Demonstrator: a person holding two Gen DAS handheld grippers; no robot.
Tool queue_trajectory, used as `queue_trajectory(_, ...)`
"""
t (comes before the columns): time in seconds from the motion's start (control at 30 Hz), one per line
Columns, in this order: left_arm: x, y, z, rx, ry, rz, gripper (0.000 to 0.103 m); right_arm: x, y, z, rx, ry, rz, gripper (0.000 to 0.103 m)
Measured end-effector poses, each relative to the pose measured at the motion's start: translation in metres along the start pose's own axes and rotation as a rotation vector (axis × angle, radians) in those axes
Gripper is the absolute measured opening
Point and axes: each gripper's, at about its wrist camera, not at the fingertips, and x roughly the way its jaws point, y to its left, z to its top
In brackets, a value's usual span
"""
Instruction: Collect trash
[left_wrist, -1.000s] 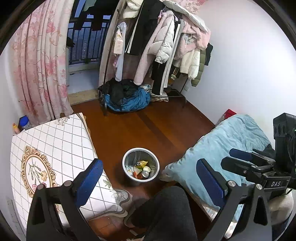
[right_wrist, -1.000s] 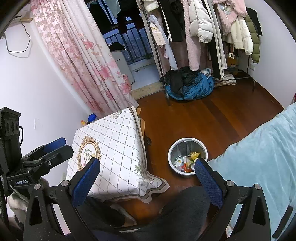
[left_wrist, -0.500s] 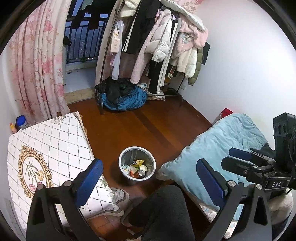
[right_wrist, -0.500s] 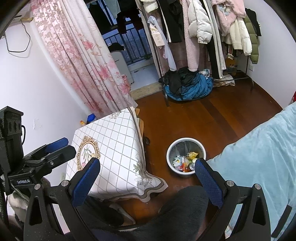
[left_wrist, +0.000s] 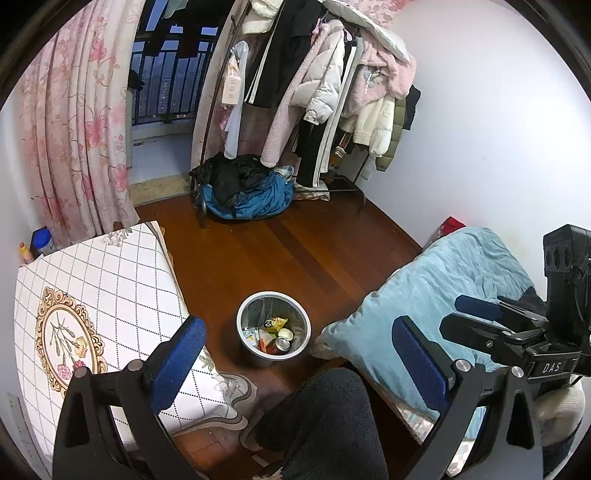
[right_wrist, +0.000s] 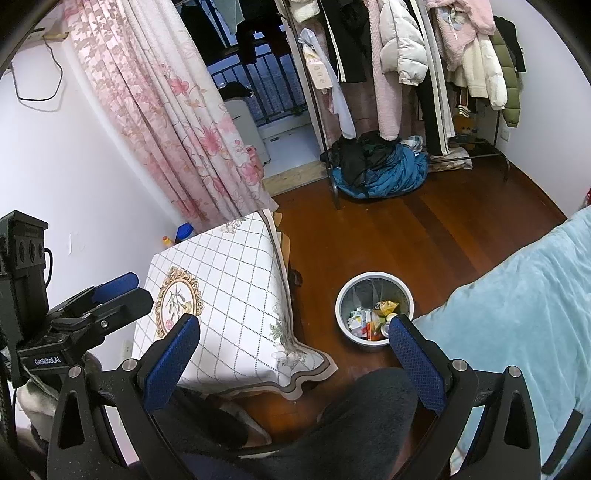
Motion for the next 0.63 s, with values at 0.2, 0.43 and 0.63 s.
queue_trajectory(0.2, 0.0001, 0.0006, 0.0001, -0.002, 0.0, -0.002, 0.103, 0.0, -0.0007, 0.0006, -0.001, 0.0, 0.0, 0.103)
queue_trajectory(0.43, 0.0009, 0.0, 0.0, -0.005, 0.005, 0.0, 0.103, 0.0047, 0.0007, -0.0017, -0.001, 0.009, 0.003, 0.103)
queue_trajectory(0.63, 0.0023, -0.0043, 0.0009, -0.013, 0.005, -0.009, 0.103, 0.0069, 0.0024, -0.0033, -0.001, 0.012, 0.003, 0.103)
